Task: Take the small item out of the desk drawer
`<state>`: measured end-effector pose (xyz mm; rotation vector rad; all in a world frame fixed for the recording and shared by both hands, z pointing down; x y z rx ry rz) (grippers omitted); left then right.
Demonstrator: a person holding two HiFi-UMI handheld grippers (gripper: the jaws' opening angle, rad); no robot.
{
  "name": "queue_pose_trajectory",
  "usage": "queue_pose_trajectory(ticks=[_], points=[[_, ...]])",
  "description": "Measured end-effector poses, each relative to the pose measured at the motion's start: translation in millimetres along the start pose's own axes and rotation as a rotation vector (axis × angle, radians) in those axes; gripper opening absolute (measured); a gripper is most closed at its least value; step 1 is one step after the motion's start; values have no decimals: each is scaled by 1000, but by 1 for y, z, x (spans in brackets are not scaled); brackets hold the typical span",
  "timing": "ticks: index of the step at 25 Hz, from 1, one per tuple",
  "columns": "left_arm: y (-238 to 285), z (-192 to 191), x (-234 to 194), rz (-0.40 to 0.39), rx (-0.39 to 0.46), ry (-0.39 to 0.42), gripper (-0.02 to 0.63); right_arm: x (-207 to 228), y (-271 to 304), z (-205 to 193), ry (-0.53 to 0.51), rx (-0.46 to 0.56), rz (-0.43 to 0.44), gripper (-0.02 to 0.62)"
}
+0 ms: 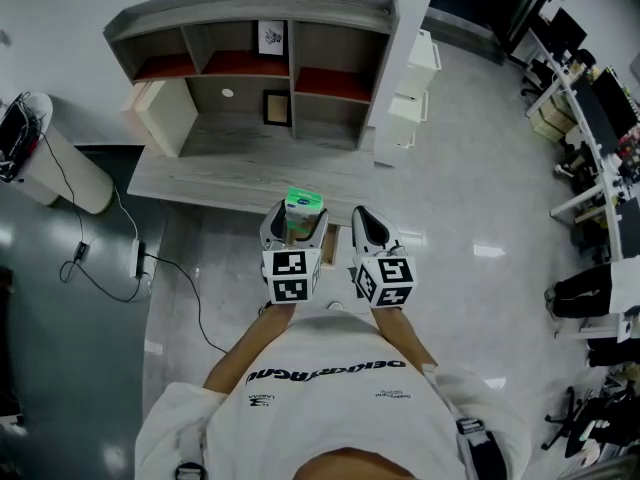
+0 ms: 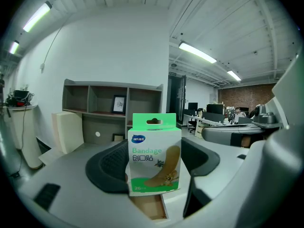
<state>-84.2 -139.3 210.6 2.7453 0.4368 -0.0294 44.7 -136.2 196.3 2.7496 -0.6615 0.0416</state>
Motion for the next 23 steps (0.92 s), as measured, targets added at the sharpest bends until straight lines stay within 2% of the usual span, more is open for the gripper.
queue_pose_trajectory(ticks=[23], points=[[11,2,-3,-1,42,-7,354,8,14,0,-5,9,14,31]])
Point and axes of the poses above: the fingertips, and each gripper's own axes: y forward along the fingers, x to its right, z out of its top, the point moved 3 cm from there along -y, backward along the fingers, and after that the axes turned 6 degrees about -x, right-handed, at the moved point
